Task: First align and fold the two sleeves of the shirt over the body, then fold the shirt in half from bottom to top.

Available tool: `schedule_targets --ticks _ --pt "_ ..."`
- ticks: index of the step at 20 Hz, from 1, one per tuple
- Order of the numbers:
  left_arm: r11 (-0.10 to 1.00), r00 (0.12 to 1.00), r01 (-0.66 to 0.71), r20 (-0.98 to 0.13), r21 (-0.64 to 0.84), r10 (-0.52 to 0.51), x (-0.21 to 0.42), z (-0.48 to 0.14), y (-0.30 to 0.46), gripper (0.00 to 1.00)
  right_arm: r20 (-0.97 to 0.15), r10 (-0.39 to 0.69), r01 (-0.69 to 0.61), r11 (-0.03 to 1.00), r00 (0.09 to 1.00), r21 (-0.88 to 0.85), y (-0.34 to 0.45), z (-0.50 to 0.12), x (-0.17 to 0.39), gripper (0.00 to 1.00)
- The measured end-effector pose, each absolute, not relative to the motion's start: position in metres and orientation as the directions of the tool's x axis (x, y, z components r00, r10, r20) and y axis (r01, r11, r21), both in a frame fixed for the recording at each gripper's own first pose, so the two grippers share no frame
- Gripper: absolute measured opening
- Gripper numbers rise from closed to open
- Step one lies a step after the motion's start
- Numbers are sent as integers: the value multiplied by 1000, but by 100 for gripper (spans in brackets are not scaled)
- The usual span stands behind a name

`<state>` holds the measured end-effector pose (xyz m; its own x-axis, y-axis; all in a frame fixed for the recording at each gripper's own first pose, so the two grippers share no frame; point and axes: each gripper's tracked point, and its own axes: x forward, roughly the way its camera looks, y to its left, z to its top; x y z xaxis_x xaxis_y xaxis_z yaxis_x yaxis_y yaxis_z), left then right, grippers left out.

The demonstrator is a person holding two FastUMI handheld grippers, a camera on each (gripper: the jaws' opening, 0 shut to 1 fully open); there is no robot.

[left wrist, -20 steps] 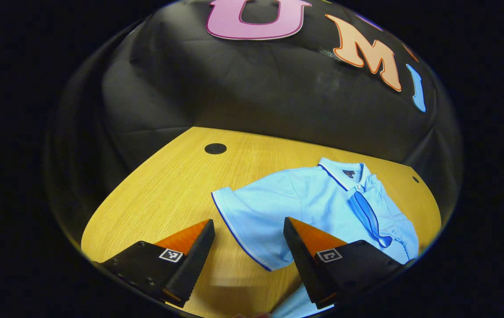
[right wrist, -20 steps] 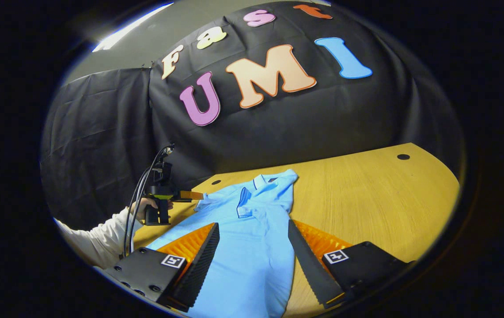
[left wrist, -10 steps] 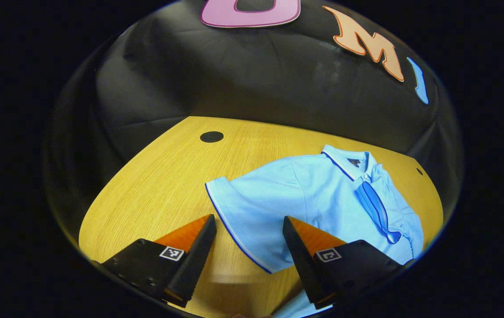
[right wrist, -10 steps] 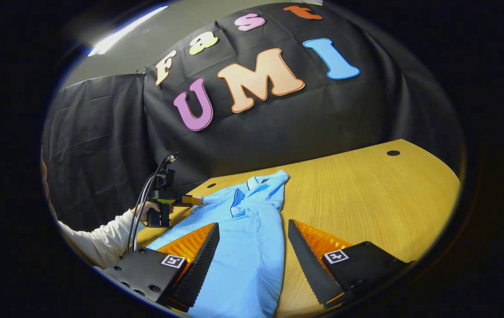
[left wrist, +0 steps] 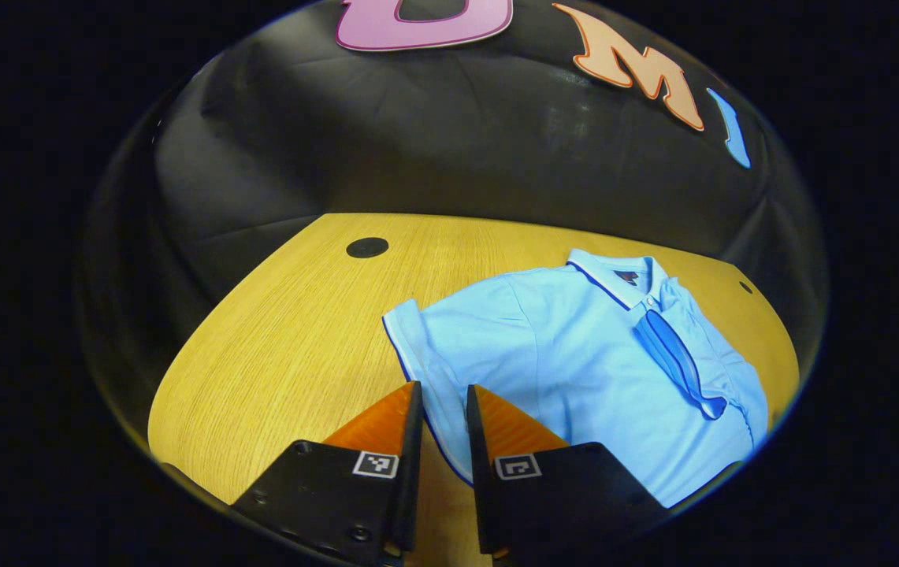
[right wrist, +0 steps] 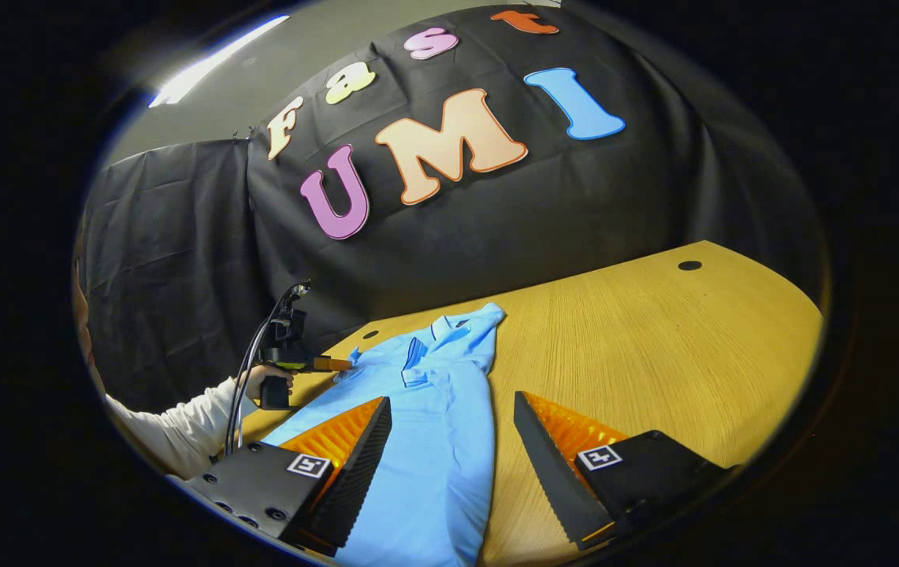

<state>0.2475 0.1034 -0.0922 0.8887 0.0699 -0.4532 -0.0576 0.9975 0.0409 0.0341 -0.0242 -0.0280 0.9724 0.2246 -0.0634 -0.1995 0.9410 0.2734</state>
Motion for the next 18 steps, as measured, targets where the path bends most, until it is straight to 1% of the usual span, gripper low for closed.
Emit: schedule_targets --ticks 2,3,6,10,14,18 --pt "998 893 -60 -445 29 66 250 -91 97 8 -58 215 -192 943 975 273 -29 -29 32 98" --pt "998 891 -55 -450 31 64 249 -93 99 3 -54 210 -188 943 976 274 -32 -28 27 98" --pt "999 900 -46 -434 12 47 249 -84 90 0 -48 200 -179 944 979 276 -35 -31 22 98" --pt "999 933 20 -361 32 -7 255 -42 56 0 -51 181 -161 949 982 273 -42 -35 20 97" --pt "986 930 160 -341 40 -137 262 -17 -23 0 -62 168 -146 954 984 260 -44 -42 21 97" --pt "947 893 319 -348 46 -284 262 -13 -105 0 -95 176 -144 951 980 274 -43 -53 13 98"
